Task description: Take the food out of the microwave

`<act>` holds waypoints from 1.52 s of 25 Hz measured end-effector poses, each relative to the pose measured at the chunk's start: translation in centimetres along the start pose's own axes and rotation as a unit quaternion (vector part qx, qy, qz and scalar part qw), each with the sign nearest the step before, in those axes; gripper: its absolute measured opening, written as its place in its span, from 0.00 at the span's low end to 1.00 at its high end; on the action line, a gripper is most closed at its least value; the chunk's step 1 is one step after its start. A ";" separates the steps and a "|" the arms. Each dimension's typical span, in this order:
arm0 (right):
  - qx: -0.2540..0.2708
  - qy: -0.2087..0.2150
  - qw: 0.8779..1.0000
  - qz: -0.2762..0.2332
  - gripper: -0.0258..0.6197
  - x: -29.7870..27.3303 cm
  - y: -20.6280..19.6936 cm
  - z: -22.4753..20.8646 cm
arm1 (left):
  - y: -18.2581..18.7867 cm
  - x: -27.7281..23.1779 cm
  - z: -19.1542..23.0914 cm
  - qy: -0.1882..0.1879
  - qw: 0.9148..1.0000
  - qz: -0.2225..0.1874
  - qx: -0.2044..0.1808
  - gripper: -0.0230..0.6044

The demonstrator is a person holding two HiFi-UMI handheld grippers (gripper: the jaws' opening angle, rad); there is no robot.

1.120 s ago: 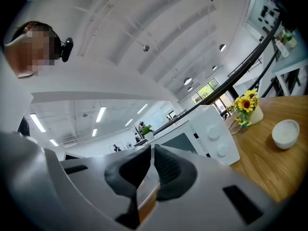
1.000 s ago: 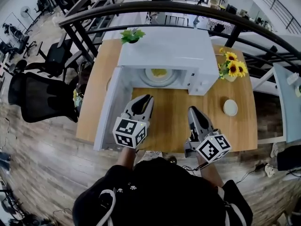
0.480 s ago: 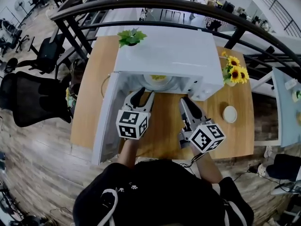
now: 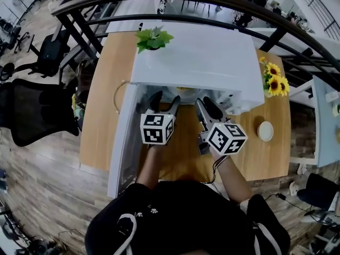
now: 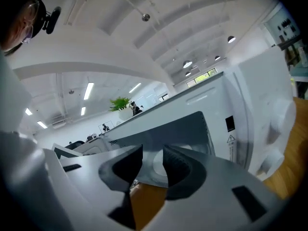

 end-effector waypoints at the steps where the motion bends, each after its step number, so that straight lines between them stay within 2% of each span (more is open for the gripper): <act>1: 0.003 -0.007 1.000 0.006 0.25 -0.7 -0.2 -0.3 | -0.2 -0.5 0.3 0.002 1.000 0.006 0.002 0.43; 5: 0.004 -0.040 0.999 0.033 0.30 -3.4 -1.3 -1.6 | -1.1 -2.9 1.1 0.004 0.999 0.044 -0.003 0.47; 9: 0.007 -0.072 0.996 0.051 0.36 -5.7 -2.1 -2.8 | -1.9 -4.7 2.0 0.010 0.998 0.064 0.002 0.47; 18: 0.004 -0.121 0.989 0.086 0.39 -8.8 -4.3 -5.6 | -3.5 -7.0 3.2 0.019 0.995 0.100 0.014 0.48; 23: 0.028 -0.134 0.985 0.107 0.44 -9.8 -4.9 -6.2 | -3.6 -7.8 3.2 0.022 0.993 0.111 0.014 0.48; 28: 0.025 -0.147 0.983 0.111 0.45 -10.2 -5.3 -6.8 | -3.5 -7.9 3.3 0.023 0.993 0.119 0.009 0.48; 38: 0.011 -0.145 0.982 0.123 0.44 -10.9 -6.2 -7.0 | -3.5 -8.0 3.2 0.006 0.992 0.122 0.036 0.48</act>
Point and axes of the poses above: the fingertips, and each gripper's own axes: x backward along the fingers, z to its left, y out of its top, the point moved 5 cm from there along x, backward along the fingers
